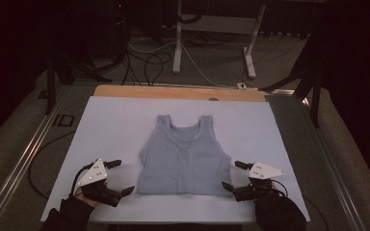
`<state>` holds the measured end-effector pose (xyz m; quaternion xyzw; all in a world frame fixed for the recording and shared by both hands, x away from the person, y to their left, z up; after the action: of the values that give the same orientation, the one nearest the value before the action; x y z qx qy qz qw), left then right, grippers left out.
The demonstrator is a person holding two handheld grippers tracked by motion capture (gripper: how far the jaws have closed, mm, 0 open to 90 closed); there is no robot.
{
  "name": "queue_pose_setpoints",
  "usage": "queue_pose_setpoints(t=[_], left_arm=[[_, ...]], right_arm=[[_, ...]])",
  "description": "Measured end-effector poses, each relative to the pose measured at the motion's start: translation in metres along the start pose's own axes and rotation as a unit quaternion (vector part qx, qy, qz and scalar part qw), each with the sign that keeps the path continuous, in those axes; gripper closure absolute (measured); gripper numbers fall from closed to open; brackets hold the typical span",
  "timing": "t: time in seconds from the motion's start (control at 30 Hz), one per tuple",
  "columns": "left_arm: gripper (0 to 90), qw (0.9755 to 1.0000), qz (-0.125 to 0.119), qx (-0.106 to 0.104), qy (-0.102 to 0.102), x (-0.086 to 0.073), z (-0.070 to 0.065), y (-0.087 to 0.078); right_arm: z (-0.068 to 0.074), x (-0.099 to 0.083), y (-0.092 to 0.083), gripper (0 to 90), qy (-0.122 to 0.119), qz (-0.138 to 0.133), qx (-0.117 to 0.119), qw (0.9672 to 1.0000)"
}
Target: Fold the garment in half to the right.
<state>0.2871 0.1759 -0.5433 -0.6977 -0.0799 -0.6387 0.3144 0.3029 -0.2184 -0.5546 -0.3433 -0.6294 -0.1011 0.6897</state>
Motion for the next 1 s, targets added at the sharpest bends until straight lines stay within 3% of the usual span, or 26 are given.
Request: queue_pose_setpoints(t=[0.63, 0.83, 1.0], left_arm=[[0.5, 0.9998, 0.003, -0.017, 0.010, 0.010, -0.008, 0.004], [0.4, 0.9993, 0.009, -0.034, 0.011, 0.013, -0.013, 0.008], [0.5, 0.9989, 0.007, -0.045, 0.008, 0.019, -0.018, 0.009]], right_arm=[[0.005, 0.003, 0.002, 9.1, -0.008, 0.006, -0.008, 0.9999], [0.008, 0.009, 0.000, 9.1, 0.003, -0.006, -0.008, 0.9999], [0.012, 0.017, -0.002, 9.1, -0.006, -0.012, -0.010, 0.9999]])
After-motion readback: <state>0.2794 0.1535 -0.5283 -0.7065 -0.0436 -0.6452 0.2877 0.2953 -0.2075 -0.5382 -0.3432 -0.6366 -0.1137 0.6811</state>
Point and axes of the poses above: each handheld gripper's, and its own axes: y roughly forward along the jaws, x roughly out of its top, z roughly to its left, the point moved 7 cm from there along y, roughly forward along the jaws, and after that the axes turned 5 degrees about -z, right-handed, at the moved point
